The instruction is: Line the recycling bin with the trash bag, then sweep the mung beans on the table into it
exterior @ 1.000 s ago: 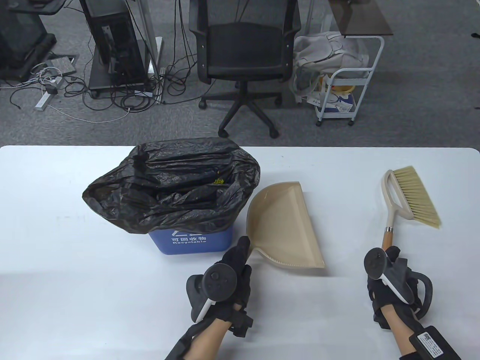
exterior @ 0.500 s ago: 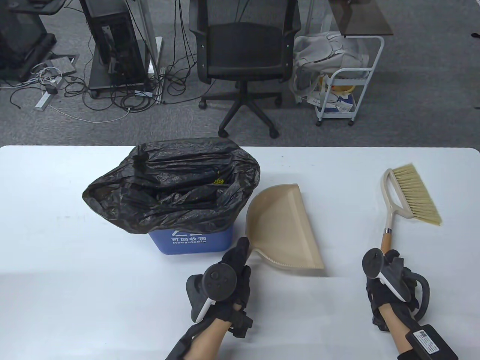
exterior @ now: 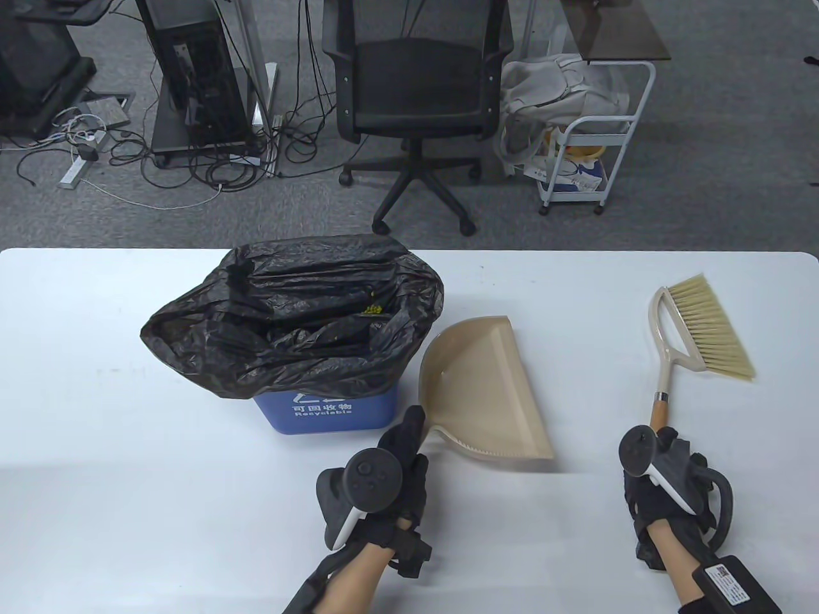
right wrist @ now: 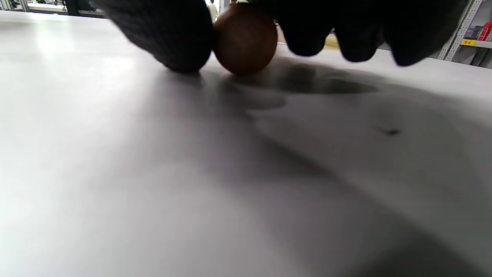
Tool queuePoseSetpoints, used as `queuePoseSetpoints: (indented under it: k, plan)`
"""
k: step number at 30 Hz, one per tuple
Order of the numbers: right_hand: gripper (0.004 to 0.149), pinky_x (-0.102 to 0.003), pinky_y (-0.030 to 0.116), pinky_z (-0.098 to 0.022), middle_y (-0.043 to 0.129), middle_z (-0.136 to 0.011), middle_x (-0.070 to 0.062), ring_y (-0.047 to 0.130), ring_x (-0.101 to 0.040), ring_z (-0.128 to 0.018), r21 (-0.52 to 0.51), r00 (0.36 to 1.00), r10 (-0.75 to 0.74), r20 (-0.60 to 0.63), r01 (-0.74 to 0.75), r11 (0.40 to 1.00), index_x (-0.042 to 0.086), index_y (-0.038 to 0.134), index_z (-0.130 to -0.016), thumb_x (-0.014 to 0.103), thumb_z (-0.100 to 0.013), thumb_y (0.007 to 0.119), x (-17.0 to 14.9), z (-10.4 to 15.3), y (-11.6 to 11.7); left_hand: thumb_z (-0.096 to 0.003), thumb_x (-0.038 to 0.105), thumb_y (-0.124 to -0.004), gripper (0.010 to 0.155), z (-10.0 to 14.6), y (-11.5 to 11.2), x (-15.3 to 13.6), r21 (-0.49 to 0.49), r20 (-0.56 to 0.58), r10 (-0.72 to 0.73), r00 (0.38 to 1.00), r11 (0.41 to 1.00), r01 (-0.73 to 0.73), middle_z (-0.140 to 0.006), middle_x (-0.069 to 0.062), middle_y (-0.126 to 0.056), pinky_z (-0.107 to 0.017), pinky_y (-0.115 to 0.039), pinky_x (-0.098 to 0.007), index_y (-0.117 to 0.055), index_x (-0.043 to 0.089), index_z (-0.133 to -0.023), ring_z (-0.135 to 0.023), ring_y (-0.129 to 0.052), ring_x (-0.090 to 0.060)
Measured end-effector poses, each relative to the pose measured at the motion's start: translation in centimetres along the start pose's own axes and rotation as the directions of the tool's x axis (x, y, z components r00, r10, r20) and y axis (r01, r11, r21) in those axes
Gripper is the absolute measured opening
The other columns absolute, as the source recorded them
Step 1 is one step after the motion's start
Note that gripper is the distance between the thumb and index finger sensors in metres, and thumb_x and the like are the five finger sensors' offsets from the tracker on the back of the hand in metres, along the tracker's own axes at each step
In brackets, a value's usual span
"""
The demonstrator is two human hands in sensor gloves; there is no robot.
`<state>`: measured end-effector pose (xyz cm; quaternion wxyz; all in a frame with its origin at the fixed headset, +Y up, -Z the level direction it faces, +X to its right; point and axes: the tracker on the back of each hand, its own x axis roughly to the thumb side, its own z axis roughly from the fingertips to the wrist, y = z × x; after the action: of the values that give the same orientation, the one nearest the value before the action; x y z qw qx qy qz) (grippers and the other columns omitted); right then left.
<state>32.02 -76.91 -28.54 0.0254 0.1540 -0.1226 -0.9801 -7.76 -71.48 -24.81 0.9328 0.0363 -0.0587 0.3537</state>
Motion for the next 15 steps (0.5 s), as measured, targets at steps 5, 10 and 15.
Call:
queuePoseSetpoints:
  k: [5, 10, 15]
  plan:
    - [0.094, -0.076, 0.054, -0.061, 0.039, -0.108, -0.045, 0.046, -0.073, -0.094, -0.114, 0.999, 0.006, 0.051, -0.001, 0.994, -0.007, 0.032, -0.113, 0.048, -0.05, 0.074, 0.3, 0.5, -1.2, -0.0478, 0.014, -0.086, 0.067, 0.0, 0.0, -0.1, 0.004, -0.002, 0.002, 1.0, 1.0, -0.002, -0.1, -0.031, -0.083, -0.061, -0.065, -0.078, -0.062, 0.013, -0.111, -0.081, -0.09, -0.059]
    - [0.094, -0.076, 0.054, -0.062, 0.041, -0.109, -0.044, 0.047, -0.072, -0.094, -0.243, 0.994, 0.003, 0.11, 0.024, 0.97, -0.005, 0.036, -0.114, 0.051, -0.049, 0.074, 0.8, 1.6, -2.7, -0.0479, 0.014, -0.086, 0.067, 0.0, 0.0, -0.1, 0.007, -0.003, -0.011, 1.0, 1.0, 0.011, -0.1, -0.032, -0.082, -0.061, -0.065, -0.078, -0.062, 0.013, -0.111, -0.081, -0.09, -0.059]
    - [0.094, -0.075, 0.055, -0.062, 0.044, -0.109, -0.043, 0.049, -0.071, -0.095, -0.321, 0.988, -0.003, 0.157, 0.054, 0.946, -0.005, 0.038, -0.114, 0.052, -0.048, 0.074, 1.2, 2.7, -3.7, -0.0479, 0.014, -0.085, 0.067, 0.1, 0.0, 0.1, 0.011, 0.0, -0.032, 0.999, 0.999, 0.032, -0.1, -0.032, -0.082, -0.061, -0.065, -0.078, -0.062, 0.013, -0.111, -0.081, -0.09, -0.059]
